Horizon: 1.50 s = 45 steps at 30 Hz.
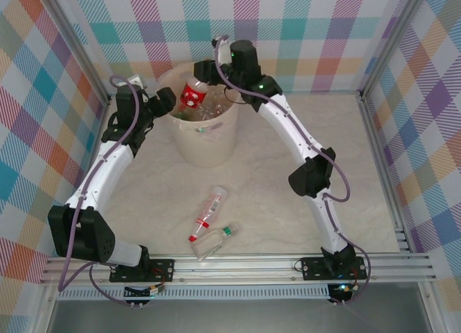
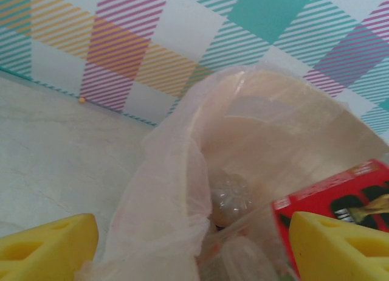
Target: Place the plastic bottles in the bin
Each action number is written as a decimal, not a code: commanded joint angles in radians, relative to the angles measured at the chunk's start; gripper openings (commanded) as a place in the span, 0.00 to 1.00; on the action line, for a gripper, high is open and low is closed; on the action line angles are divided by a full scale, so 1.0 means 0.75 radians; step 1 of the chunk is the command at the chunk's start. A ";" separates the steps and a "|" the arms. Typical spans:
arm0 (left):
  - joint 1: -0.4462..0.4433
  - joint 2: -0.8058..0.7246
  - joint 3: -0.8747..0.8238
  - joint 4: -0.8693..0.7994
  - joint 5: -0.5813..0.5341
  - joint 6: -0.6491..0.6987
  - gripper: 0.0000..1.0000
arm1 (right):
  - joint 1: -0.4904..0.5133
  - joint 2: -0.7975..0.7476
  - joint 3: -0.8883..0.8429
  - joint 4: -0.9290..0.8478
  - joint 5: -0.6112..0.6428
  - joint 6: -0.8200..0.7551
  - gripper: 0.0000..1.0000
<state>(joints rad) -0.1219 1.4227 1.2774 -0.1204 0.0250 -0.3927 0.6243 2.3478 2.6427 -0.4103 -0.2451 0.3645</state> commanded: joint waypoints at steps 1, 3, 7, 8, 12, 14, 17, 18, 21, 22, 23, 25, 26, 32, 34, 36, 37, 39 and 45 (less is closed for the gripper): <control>0.006 0.027 -0.043 0.103 0.090 -0.044 0.80 | 0.050 0.029 0.006 -0.127 -0.043 -0.107 0.30; 0.006 0.034 -0.055 0.126 0.104 -0.057 0.79 | 0.065 0.045 -0.023 -0.147 -0.038 -0.123 0.30; 0.007 0.047 -0.051 0.152 0.129 -0.078 0.79 | 0.086 0.082 -0.046 -0.176 -0.036 -0.145 0.31; 0.006 0.051 -0.051 0.159 0.138 -0.086 0.78 | 0.091 0.096 -0.047 -0.185 -0.034 -0.152 0.31; 0.006 0.068 -0.049 0.192 0.162 -0.115 0.77 | 0.106 0.138 -0.048 -0.233 -0.017 -0.168 0.33; 0.005 0.076 -0.052 0.208 0.171 -0.130 0.77 | 0.109 0.157 -0.057 -0.250 -0.015 -0.169 0.33; 0.007 0.085 -0.062 0.234 0.185 -0.149 0.76 | 0.116 0.179 -0.093 -0.249 -0.015 -0.155 0.33; 0.006 0.087 -0.064 0.241 0.186 -0.155 0.76 | 0.121 0.189 -0.097 -0.253 -0.016 -0.151 0.33; 0.007 0.089 -0.063 0.245 0.189 -0.163 0.76 | 0.135 0.209 -0.102 -0.279 -0.020 -0.143 0.34; 0.006 0.088 -0.060 0.241 0.190 -0.164 0.75 | 0.138 0.210 -0.101 -0.286 -0.028 -0.139 0.35; 0.007 0.085 -0.056 0.236 0.190 -0.161 0.76 | 0.139 0.201 -0.101 -0.283 -0.039 -0.134 0.36; 0.006 0.081 -0.041 0.219 0.192 -0.151 0.76 | 0.139 0.163 -0.088 -0.283 -0.044 -0.134 0.40; 0.005 0.077 -0.031 0.204 0.188 -0.141 0.75 | 0.140 0.133 -0.078 -0.287 -0.040 -0.140 0.43; 0.006 0.062 0.010 0.142 0.165 -0.082 0.75 | 0.130 -0.069 -0.039 -0.289 0.008 -0.227 0.61; 0.008 0.064 0.026 0.126 0.162 -0.069 0.76 | 0.131 -0.119 -0.027 -0.285 0.012 -0.270 0.65; 0.008 0.063 0.041 0.109 0.157 -0.057 0.76 | 0.131 -0.163 -0.003 -0.304 0.065 -0.311 0.69; 0.008 0.061 0.047 0.103 0.157 -0.053 0.75 | 0.128 -0.182 0.001 -0.313 0.091 -0.329 0.70; 0.008 0.057 0.057 0.092 0.153 -0.044 0.75 | 0.124 -0.227 -0.002 -0.332 0.147 -0.363 0.72; 0.007 0.041 0.040 0.086 0.142 -0.042 0.75 | 0.094 -0.296 -0.182 -0.302 0.289 -0.427 0.70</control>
<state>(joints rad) -0.1154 1.4651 1.2881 -0.0513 0.1379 -0.4450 0.7094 2.1582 2.5717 -0.6361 -0.1036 0.0959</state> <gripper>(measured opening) 0.755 0.706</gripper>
